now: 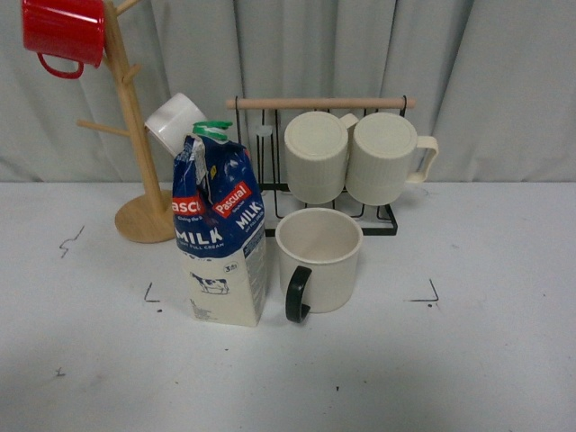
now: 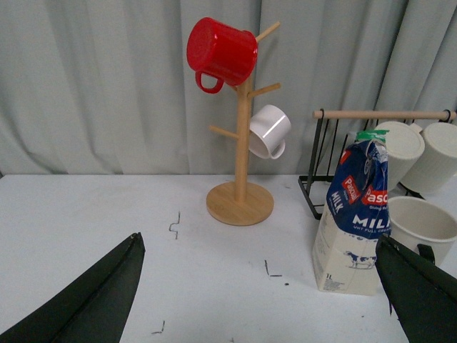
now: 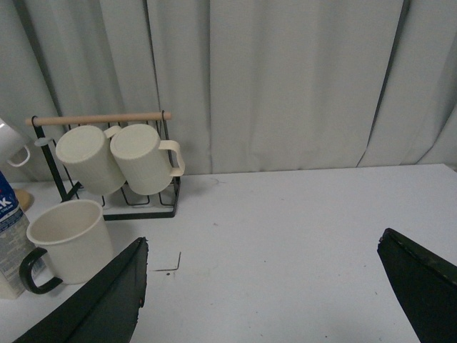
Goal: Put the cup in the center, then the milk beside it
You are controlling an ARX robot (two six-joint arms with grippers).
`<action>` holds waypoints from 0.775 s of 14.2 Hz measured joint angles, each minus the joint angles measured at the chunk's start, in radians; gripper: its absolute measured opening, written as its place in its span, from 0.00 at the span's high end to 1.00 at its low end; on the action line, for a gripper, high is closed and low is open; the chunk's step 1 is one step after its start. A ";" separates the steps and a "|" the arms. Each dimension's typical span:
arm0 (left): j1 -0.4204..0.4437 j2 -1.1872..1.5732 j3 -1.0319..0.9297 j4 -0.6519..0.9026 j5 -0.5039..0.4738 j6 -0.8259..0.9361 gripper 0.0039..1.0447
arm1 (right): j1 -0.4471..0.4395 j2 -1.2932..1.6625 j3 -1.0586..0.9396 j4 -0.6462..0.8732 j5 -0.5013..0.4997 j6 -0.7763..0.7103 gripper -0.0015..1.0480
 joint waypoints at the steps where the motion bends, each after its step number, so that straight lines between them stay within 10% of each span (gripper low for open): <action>1: 0.000 0.000 0.000 0.000 0.000 0.000 0.06 | 0.000 0.000 0.000 0.000 0.000 0.000 0.06; 11: 0.000 0.000 0.000 0.000 0.000 0.000 0.06 | 0.000 0.000 0.000 0.000 0.000 0.000 0.06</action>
